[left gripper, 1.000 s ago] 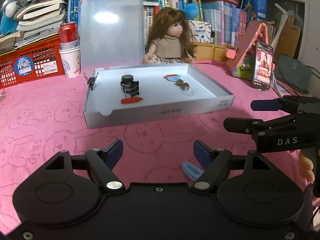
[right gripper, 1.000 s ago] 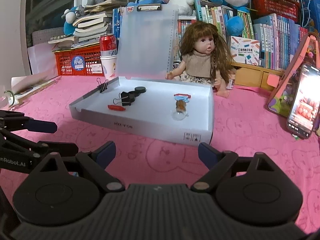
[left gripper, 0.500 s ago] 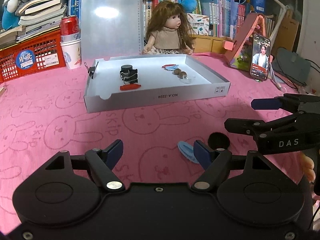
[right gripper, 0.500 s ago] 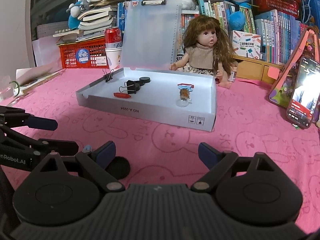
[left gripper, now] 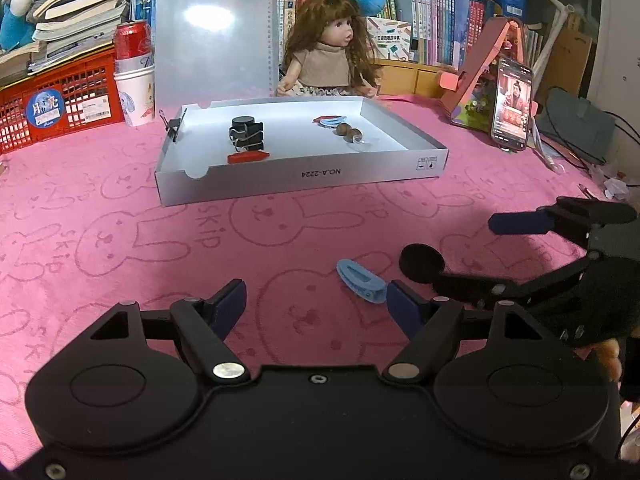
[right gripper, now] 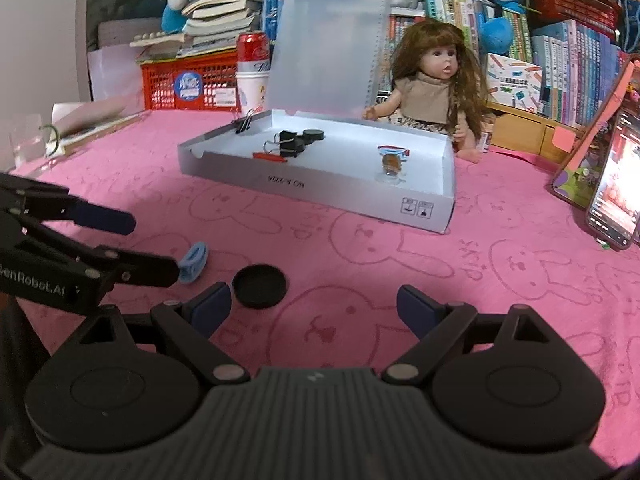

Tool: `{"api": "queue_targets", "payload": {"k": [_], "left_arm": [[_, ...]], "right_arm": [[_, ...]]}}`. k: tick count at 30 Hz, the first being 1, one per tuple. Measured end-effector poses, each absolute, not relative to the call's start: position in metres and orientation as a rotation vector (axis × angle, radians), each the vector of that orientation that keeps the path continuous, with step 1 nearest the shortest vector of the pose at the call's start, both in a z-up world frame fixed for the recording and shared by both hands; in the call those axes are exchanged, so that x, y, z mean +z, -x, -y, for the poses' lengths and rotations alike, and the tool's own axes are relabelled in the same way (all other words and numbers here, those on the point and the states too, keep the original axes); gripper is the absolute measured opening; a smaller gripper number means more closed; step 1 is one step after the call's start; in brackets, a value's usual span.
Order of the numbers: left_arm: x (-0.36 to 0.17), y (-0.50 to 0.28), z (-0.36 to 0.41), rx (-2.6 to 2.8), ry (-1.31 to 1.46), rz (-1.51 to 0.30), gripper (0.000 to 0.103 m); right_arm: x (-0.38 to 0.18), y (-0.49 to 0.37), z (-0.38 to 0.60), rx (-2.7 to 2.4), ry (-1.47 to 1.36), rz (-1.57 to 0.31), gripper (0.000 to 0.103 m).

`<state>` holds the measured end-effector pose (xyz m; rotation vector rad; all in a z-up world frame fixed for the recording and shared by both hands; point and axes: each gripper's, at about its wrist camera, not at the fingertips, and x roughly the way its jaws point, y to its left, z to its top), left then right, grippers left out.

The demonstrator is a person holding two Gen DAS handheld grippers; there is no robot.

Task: Organize rigid objects
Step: 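Grasp the black disc with the right tool while the left tool grasps the blue clip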

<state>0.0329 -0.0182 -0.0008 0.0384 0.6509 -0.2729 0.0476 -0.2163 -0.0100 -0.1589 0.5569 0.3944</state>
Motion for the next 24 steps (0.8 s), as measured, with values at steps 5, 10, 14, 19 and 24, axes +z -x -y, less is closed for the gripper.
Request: {"api": "queue_targets", "payload": {"k": [5, 10, 14, 19, 24], "left_arm": [[0.000, -0.035, 0.018, -0.282, -0.022, -0.654, 0.075], [0.002, -0.037, 0.018, -0.283, -0.022, -0.648, 0.075], [0.002, -0.038, 0.017, -0.279, -0.016, -0.650, 0.075], [0.000, -0.040, 0.018, -0.285, -0.017, -0.654, 0.074], [-0.003, -0.040, 0.023, -0.300, -0.020, -0.662, 0.072]], "right_arm": [[-0.014, -0.045, 0.210, 0.433, 0.184, -0.548, 0.090], [-0.014, -0.045, 0.202, 0.467, 0.199, -0.533, 0.080], [-0.013, -0.049, 0.200, 0.489, 0.174, -0.539, 0.059], [-0.012, -0.048, 0.202, 0.463, 0.166, -0.522, 0.037], [-0.011, -0.047, 0.209, 0.424, 0.160, -0.518, 0.037]]}}
